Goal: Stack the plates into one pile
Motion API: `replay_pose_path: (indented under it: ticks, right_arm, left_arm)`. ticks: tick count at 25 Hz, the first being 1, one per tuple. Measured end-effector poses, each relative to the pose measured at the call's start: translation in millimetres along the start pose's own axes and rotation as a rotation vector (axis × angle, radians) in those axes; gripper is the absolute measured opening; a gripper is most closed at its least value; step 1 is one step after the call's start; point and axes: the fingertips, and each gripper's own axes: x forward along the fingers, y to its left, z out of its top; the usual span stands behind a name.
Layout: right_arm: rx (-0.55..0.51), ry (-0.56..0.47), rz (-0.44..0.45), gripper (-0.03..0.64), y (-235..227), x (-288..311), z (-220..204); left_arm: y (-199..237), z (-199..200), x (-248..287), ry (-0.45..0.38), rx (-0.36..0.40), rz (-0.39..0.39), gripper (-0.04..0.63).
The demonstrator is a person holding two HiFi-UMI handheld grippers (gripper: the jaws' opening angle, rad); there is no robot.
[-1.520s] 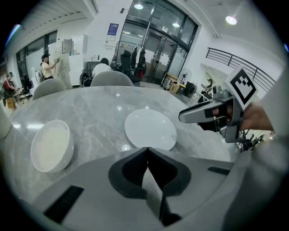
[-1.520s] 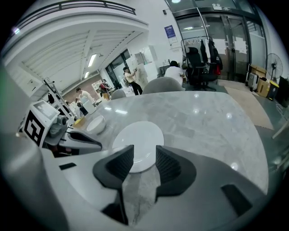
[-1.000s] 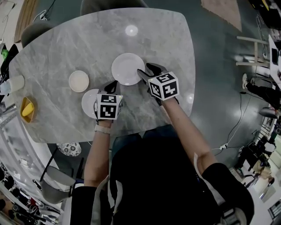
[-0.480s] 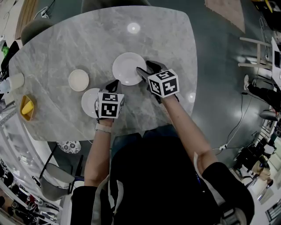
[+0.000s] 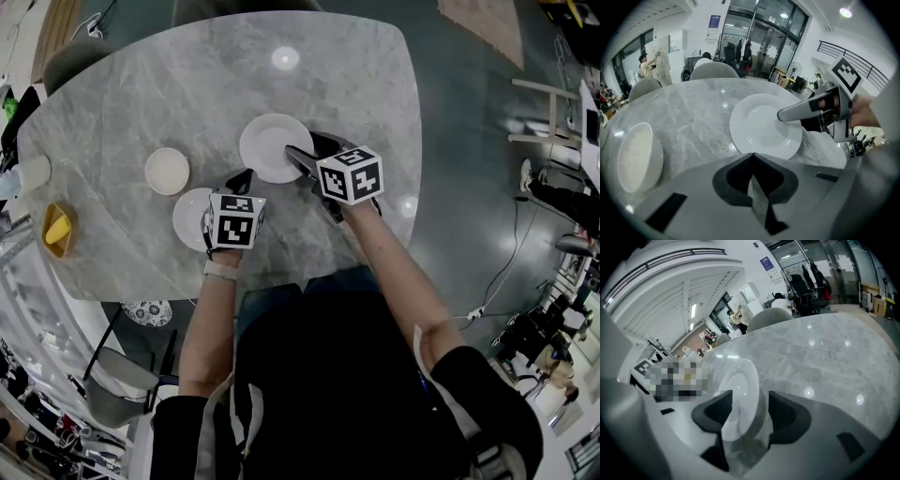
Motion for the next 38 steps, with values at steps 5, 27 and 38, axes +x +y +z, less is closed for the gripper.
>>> replay_pose_path:
  ticks: [5, 27, 38]
  right_arm:
    - [0.020, 0.007, 0.017, 0.230, 4, 4, -4]
    - [0.097, -0.026, 0.104, 0.066, 25, -2, 3]
    - [0.093, -0.085, 0.153, 0.028, 53, -17, 20]
  left_arm:
    - [-2, 1, 0, -0.004, -0.001, -0.006, 0.008]
    - [0, -7, -13, -0.016, -0.015, 0.008, 0.008]
    - [0, -15, -40, -0.046, -0.036, 0.050, 0.008]
